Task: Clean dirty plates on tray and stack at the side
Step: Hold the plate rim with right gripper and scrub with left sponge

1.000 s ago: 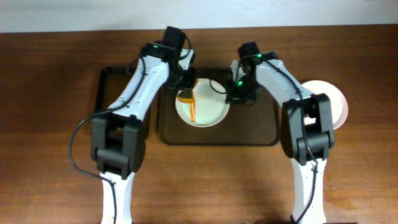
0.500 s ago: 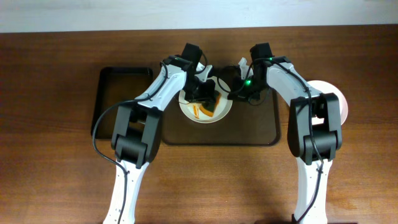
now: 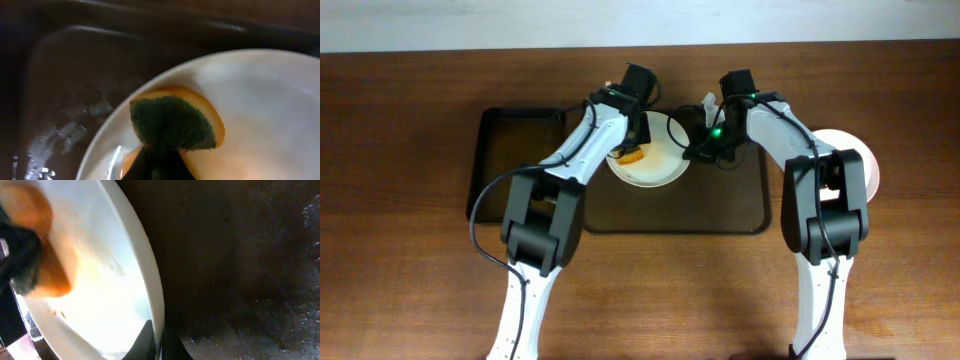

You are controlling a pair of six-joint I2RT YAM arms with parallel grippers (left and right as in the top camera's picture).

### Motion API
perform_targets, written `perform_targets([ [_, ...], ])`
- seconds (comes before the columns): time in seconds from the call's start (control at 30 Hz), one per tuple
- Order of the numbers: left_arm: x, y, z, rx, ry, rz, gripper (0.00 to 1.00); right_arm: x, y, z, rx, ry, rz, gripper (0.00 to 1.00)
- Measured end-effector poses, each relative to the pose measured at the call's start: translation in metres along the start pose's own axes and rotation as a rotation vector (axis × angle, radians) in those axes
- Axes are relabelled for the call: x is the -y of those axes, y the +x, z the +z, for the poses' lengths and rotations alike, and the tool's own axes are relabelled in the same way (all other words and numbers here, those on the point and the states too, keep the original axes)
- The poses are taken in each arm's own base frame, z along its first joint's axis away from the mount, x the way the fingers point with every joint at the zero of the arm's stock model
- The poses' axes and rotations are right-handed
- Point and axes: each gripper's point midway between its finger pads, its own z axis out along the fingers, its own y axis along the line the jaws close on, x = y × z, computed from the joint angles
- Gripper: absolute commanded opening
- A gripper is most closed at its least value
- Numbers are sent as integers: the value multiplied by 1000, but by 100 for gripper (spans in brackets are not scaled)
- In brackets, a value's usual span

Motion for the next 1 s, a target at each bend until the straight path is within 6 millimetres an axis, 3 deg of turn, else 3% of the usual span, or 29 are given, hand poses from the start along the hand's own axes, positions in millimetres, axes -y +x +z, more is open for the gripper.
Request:
perform_targets([
  [0.2,11,3,0,48,-43,12,0,1,1,-1,-3,2,7,4],
  [0.4,71,39,-13,-248,445,20,0,5,1,-2,-4,3,6,4],
  [0.47,76,46,-18,-331,563,-3,0,5,1,-2,-4,2,0,4],
  [0.57,68,47,-18,-407,680,-39,0,4,1,-2,-4,2,-12,4],
  [0.87,15,22,-3,-101,52,-184,0,5,1,-2,-5,3,-12,4],
  [1.0,-16,58,-16,-250,-108,-449,0,-6,8,3,-28,-20,-51,4],
])
